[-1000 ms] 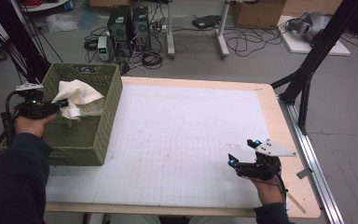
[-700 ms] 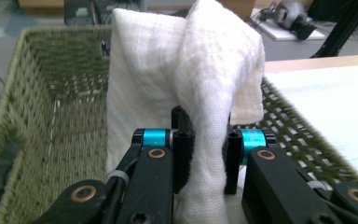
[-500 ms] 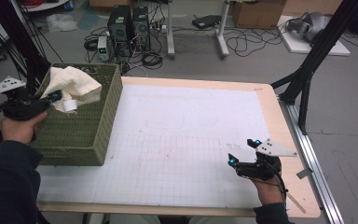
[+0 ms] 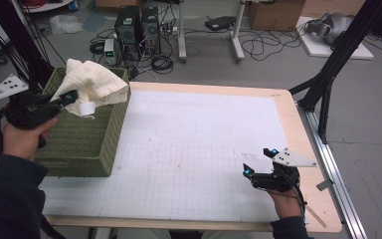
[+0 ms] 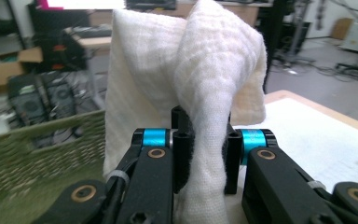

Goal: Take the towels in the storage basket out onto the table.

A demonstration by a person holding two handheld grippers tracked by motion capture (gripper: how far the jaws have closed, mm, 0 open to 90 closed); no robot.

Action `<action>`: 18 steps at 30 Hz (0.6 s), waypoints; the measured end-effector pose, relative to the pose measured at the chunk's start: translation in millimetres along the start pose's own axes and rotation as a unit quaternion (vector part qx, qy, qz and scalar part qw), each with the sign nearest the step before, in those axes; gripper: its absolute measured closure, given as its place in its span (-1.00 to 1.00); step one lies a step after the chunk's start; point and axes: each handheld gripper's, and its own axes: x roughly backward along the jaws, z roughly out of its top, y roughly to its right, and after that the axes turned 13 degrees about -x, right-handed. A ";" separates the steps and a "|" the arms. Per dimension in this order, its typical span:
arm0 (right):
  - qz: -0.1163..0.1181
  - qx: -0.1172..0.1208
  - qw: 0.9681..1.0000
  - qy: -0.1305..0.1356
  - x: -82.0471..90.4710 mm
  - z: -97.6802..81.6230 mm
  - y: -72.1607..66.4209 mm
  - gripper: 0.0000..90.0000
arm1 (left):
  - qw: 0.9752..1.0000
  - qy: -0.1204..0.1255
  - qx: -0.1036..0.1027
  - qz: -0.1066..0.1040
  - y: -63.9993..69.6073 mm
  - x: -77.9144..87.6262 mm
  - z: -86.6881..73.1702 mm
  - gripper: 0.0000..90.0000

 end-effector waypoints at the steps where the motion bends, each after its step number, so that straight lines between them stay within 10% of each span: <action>1: 0.000 0.000 1.000 0.001 0.1 0.0 -0.1 -0.78 | 1.000 0.003 -0.003 -0.007 3.8 -2.0 2.5 0.78; 10: 0.001 0.000 1.000 -0.001 -0.2 0.0 -0.1 -0.78 | 0.997 0.022 -0.020 -0.070 40.1 -25.4 17.8 0.78; 18: 0.000 0.000 1.000 0.000 -0.3 -0.1 -0.4 -0.78 | 0.989 0.007 -0.030 -0.144 85.3 -63.4 8.2 0.78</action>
